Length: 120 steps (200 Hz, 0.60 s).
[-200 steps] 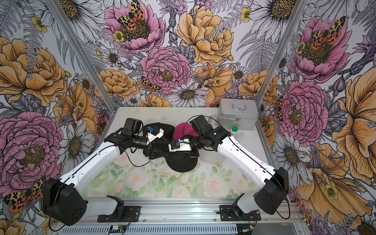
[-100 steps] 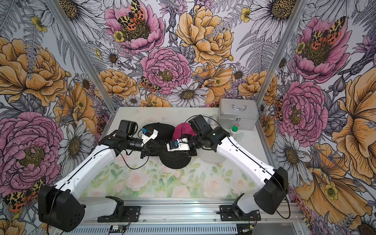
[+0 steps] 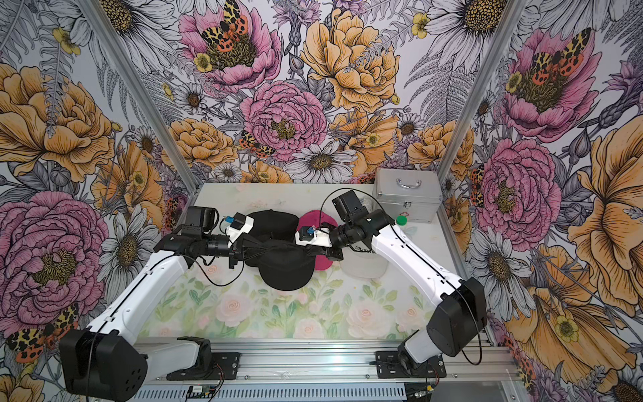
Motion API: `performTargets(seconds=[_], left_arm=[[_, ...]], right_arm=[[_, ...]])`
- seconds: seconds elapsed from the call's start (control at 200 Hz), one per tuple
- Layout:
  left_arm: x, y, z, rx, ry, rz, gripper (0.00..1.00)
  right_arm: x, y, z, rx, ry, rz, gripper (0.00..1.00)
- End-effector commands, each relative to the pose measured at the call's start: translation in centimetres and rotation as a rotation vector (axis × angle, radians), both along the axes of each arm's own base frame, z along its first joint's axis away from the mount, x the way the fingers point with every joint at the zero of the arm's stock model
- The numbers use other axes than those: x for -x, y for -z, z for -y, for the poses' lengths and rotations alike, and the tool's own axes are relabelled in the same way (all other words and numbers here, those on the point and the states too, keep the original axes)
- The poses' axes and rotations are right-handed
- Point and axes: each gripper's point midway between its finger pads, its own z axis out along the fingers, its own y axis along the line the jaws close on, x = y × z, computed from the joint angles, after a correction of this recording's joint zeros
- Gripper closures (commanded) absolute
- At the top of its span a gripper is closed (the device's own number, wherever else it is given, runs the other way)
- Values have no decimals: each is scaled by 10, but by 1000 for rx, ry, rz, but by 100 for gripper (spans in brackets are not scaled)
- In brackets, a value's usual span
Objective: Stack the baseball caps by color
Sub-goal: Place the baseball cap on the baseball cap.
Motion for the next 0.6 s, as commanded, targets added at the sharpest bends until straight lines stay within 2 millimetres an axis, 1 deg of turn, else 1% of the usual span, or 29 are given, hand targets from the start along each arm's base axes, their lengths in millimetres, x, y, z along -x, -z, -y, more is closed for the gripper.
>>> performTargets(seconds=[0.0,0.06,0.105,0.165,0.22,0.265,0.31,0.365,0.42,0.48,0.595], left_arm=[[-3,-7,-3,42,13,8,100],[-15,-2,-4,-5,-31,-17,100],[-30,3,-6,-53,-92,-50,100],[-58,9,-10,-109,-226,-89,100],[-89,15,-20,-142,-398,-84,100],[-103,18,-29,-166,-493,-71,100],[-108,16,-37,-172,-540,-72,100],[-109,12,-42,-169,-576,-76,100],[-113,13,-50,-191,-638,-72,100],[-113,11,-56,-187,-671,-82,100],[-110,7,-70,-158,-725,-111,100]], right_arm=[[-8,5,1,21,12,-48,100],[-13,-1,-7,-1,3,-55,100],[-19,-8,-14,-23,11,-77,100],[-27,-18,-25,-51,20,-111,100],[-33,-23,-35,-59,29,-130,100],[-37,-21,-41,-42,44,-131,100],[-43,-18,-46,-23,64,-124,100],[-54,-16,-51,4,116,-130,100],[-66,-19,-56,13,182,-154,100],[-76,-21,-60,14,248,-194,100],[-78,-21,-66,9,288,-252,100]])
